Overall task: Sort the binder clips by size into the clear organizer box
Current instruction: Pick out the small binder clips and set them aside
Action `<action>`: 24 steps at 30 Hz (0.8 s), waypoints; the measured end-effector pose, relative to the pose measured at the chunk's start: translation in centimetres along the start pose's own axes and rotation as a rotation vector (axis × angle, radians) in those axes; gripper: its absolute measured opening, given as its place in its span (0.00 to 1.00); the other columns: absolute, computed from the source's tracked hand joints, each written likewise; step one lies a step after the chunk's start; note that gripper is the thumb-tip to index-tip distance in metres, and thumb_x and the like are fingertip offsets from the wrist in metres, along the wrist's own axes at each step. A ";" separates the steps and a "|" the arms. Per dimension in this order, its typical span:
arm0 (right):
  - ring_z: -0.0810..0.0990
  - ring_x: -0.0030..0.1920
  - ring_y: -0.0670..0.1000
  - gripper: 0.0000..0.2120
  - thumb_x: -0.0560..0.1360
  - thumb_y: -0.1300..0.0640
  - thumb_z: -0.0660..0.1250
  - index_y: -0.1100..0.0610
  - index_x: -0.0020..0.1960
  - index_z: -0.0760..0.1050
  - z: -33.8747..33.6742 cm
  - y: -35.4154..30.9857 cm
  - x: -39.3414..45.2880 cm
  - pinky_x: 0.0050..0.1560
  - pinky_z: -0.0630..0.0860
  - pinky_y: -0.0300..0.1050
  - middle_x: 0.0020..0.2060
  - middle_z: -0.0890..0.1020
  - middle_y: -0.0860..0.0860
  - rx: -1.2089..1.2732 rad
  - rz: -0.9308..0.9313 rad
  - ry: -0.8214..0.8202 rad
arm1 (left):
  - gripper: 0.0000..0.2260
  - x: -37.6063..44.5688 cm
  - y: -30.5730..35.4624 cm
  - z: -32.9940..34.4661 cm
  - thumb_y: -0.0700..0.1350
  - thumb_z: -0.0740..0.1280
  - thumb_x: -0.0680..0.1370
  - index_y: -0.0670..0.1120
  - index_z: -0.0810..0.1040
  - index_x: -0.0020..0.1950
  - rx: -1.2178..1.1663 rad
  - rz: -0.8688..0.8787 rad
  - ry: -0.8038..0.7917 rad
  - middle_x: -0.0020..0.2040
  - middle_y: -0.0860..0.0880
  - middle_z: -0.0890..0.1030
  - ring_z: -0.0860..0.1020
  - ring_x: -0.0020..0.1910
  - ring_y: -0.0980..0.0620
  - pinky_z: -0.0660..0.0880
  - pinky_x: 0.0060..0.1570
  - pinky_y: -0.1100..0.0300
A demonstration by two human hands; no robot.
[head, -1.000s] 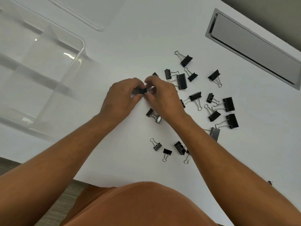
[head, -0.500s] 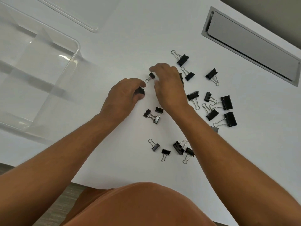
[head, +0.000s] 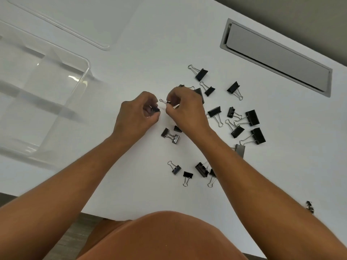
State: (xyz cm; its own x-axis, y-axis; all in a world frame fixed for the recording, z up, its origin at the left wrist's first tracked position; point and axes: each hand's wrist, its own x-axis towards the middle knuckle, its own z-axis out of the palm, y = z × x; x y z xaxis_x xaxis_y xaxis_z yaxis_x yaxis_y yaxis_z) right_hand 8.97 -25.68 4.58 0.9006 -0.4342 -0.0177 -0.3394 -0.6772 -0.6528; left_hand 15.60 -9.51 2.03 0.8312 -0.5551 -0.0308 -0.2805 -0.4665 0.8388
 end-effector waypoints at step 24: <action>0.89 0.48 0.57 0.07 0.77 0.64 0.74 0.59 0.55 0.84 -12.2 4.2 -20.9 0.55 0.85 0.50 0.45 0.89 0.56 0.926 0.727 0.212 | 0.17 -11.2 14.5 9.0 0.33 0.78 0.74 0.48 0.78 0.57 -0.549 -0.017 -0.345 0.52 0.49 0.88 0.87 0.53 0.47 0.84 0.55 0.48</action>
State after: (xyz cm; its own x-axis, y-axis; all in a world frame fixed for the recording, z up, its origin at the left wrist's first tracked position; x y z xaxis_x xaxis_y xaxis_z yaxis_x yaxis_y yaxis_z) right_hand -14.62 -26.70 11.44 0.4861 -0.6867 -0.5404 -0.3476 0.4155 -0.8406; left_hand -2.12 -16.25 9.63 0.6056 -0.7828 -0.1427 0.0936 -0.1079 0.9897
